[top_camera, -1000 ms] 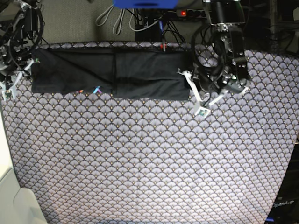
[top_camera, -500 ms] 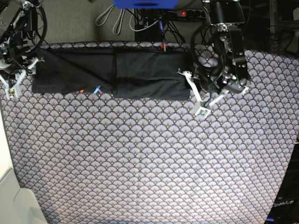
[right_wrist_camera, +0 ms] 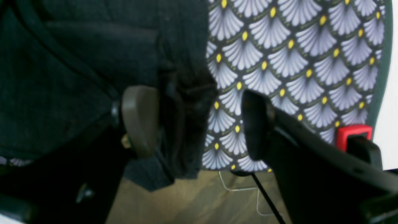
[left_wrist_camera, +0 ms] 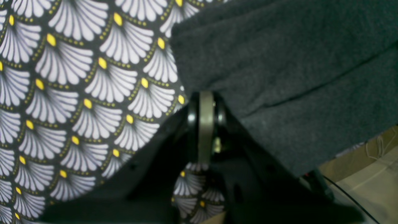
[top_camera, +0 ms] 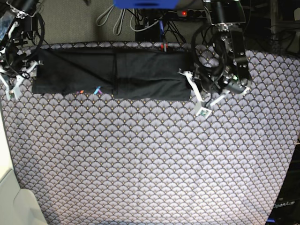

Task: Fold the T-shirt properly
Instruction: 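Hold the strip end with the right gripper while the left gripper waits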

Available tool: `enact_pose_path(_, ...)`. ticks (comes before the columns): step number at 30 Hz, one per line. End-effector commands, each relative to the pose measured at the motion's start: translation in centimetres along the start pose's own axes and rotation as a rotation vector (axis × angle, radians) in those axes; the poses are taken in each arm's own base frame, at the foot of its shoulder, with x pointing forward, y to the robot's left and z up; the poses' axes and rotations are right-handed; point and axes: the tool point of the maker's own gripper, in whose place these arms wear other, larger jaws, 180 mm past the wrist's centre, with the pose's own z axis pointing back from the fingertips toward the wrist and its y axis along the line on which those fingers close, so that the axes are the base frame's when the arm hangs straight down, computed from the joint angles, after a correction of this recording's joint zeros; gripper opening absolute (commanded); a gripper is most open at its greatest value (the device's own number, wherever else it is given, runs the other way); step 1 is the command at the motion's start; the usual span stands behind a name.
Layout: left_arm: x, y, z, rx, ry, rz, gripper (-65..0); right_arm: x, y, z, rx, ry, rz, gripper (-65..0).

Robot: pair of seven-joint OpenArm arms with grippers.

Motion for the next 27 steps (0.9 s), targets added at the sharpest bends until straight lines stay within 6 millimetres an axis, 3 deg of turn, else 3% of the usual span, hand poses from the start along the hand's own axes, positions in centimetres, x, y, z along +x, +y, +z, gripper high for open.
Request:
enact_pose_path(1, 0.9, 0.1, 0.4, 0.007, -0.025, -0.013, -64.6, 1.2, -0.6, 0.6, -0.010, -0.039, 0.008, -22.4)
enact_pose_path(19, 1.3, 0.1, 0.5, 0.008, -0.032, -0.015, -64.6, 2.8, -0.6, 1.2, 0.031, -0.103, 0.002, -22.4)
enact_pose_path(27, 1.2, 0.2, 0.5, 0.009, -0.030, -0.013, -64.6, 1.5, -1.3, -1.2, 0.079, -0.038, -0.077, -22.4)
